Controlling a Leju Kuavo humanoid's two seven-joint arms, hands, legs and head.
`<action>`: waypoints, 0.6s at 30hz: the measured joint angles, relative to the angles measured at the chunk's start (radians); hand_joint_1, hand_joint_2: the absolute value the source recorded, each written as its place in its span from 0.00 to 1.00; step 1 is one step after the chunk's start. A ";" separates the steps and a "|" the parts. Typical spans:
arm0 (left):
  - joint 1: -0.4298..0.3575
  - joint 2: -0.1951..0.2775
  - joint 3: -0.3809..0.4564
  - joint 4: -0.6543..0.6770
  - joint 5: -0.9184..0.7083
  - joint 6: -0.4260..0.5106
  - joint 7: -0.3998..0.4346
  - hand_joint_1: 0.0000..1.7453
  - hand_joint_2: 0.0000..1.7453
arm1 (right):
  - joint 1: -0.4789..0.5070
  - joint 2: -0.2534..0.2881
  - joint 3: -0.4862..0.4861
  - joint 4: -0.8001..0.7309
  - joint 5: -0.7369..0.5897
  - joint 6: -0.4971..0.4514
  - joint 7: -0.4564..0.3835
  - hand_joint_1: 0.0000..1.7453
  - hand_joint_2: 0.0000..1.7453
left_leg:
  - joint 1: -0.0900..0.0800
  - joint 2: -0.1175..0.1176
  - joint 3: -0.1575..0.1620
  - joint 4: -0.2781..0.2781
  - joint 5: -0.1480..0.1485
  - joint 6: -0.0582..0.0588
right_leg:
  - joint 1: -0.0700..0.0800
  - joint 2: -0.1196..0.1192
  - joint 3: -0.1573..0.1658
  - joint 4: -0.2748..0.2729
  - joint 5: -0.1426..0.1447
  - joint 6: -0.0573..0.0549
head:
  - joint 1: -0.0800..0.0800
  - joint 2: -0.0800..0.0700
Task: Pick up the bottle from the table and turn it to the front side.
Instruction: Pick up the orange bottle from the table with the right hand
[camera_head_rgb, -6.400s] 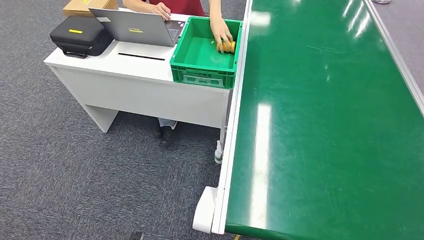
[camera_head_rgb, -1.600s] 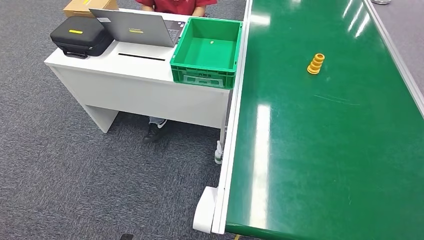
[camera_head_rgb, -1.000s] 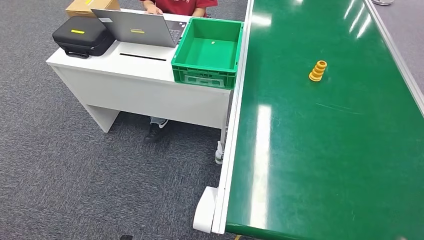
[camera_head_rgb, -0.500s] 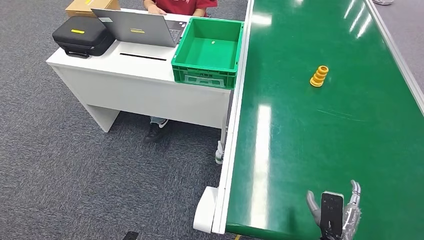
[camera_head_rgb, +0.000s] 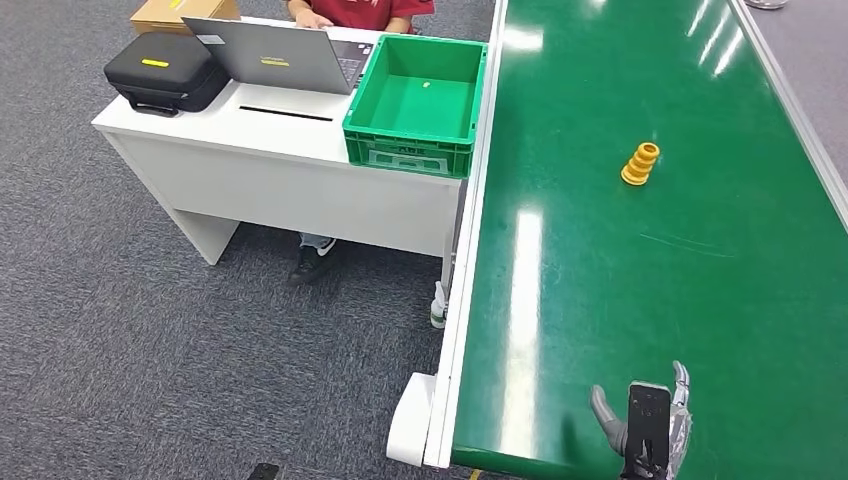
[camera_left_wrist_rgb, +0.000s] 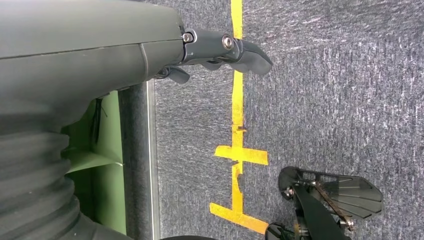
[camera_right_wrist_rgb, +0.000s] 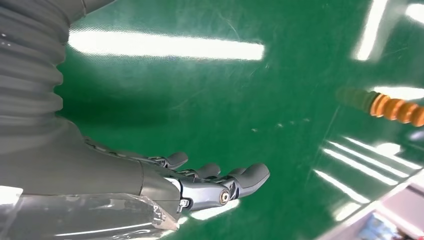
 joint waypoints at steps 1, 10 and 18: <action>0.000 -0.001 -0.002 0.000 0.000 0.000 0.000 0.00 1.00 | 0.000 -0.001 -0.002 0.001 -0.010 -0.006 0.002 0.00 1.00 | 0.000 0.000 0.000 0.000 0.000 0.000 | 0.000 0.000 0.000 0.000 0.000 0.000 | 0.000 0.000; 0.001 -0.004 -0.011 0.000 -0.002 0.000 0.002 0.00 1.00 | 0.004 -0.008 -0.048 0.016 -0.060 -0.059 -0.004 0.00 1.00 | 0.000 0.000 0.000 0.000 0.000 0.000 | 0.000 0.000 0.000 0.000 0.000 0.000 | 0.000 0.000; 0.001 -0.010 -0.020 0.000 -0.014 0.000 0.010 0.00 1.00 | 0.002 -0.010 -0.096 0.037 -0.084 -0.080 0.018 0.00 1.00 | 0.000 0.000 0.000 0.000 0.000 0.000 | 0.000 0.000 0.000 0.000 0.000 0.000 | 0.000 0.000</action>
